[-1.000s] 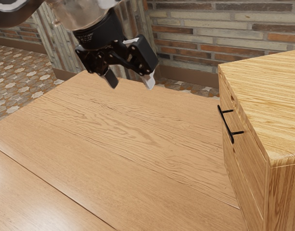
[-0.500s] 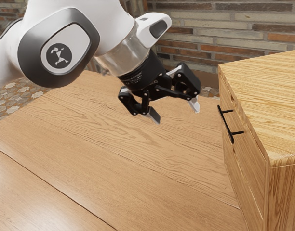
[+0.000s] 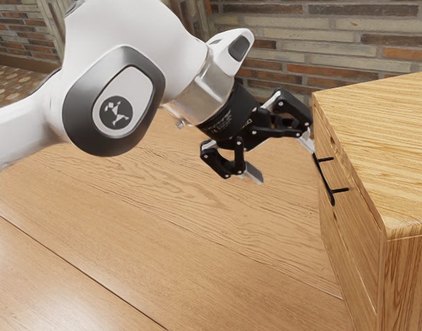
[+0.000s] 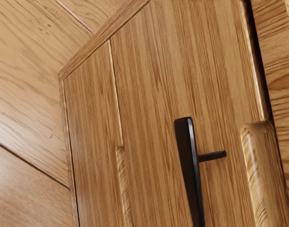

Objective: Pull the drawer handle with one arm to open the drawer

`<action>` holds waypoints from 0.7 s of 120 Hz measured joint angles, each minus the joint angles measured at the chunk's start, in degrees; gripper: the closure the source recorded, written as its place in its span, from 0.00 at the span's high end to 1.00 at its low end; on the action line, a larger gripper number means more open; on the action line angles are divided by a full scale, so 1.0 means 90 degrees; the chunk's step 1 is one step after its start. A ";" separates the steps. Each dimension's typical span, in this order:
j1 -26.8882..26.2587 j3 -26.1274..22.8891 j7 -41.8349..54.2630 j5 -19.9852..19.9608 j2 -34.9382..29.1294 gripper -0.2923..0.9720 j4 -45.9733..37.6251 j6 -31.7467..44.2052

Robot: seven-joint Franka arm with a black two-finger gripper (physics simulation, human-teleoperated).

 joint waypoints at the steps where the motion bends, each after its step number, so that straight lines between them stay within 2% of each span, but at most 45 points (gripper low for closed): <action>1: -0.0001 0.0000 -0.0009 -0.0007 0.0002 0.75 -0.0002 0.0015; 33: -0.0051 -0.0076 -0.0250 -0.0100 0.0011 0.75 -0.0296 0.0371; 84: -0.0032 -0.0119 -0.0468 -0.0110 0.0239 0.75 -0.0281 0.0537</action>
